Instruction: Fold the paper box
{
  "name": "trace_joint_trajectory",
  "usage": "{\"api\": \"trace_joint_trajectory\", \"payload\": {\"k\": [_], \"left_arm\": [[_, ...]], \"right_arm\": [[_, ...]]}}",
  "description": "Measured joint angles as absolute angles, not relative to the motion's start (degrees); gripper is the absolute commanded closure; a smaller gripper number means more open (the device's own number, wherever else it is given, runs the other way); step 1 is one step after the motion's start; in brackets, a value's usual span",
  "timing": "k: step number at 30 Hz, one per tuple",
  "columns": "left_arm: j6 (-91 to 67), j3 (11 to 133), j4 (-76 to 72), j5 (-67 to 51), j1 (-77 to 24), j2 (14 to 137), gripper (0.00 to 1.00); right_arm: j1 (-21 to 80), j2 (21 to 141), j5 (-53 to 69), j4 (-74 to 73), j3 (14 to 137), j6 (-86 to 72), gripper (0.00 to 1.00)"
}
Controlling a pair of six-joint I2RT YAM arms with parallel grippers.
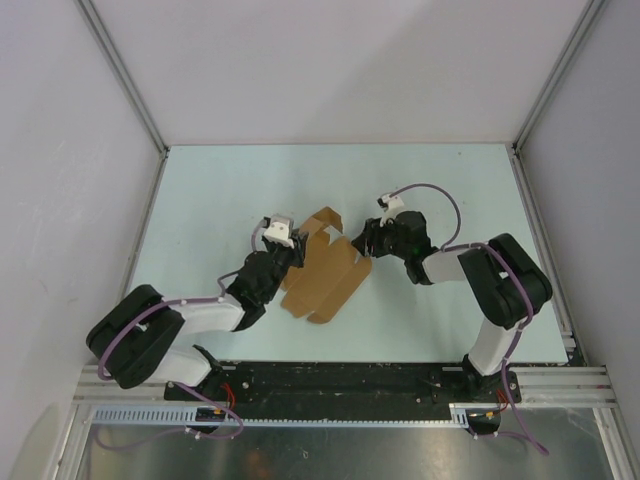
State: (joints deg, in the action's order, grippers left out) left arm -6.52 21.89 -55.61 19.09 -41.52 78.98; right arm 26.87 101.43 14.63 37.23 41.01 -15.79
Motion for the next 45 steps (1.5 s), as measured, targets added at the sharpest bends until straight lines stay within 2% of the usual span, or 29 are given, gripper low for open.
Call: {"api": "trace_joint_trajectory", "payload": {"k": [8,17,20,24,30,36,45], "left_arm": [[-6.55,21.37,-55.33,18.72,-41.52,78.54,0.66],[-7.14,18.61,-54.68,17.1,-41.52,73.12,0.66],[-7.55,17.32,-54.65,16.34,-41.52,70.52,0.66],[-8.12,15.68,-54.7,15.66,-41.52,67.83,0.66],[-9.56,13.23,-54.63,14.11,-41.52,64.84,0.66],[-10.59,10.92,-54.63,12.88,-41.6,61.52,0.67],[-11.18,9.41,-54.39,13.26,-42.96,60.12,0.69]], "right_arm": [[26.17,102.76,16.71,37.89,41.01,-15.05,0.48],[25.61,105.54,21.85,39.75,41.01,-14.94,0.56],[25.58,105.84,23.18,39.88,41.01,-14.96,0.61],[25.58,106.41,24.51,40.99,41.01,-15.38,0.77],[25.58,107.7,27.11,42.7,41.01,-17.02,0.92],[26.0,107.53,28.1,46.46,39.29,-19.66,1.0],[29.82,102.45,18.59,56.42,27.05,-29.32,1.0]]}}
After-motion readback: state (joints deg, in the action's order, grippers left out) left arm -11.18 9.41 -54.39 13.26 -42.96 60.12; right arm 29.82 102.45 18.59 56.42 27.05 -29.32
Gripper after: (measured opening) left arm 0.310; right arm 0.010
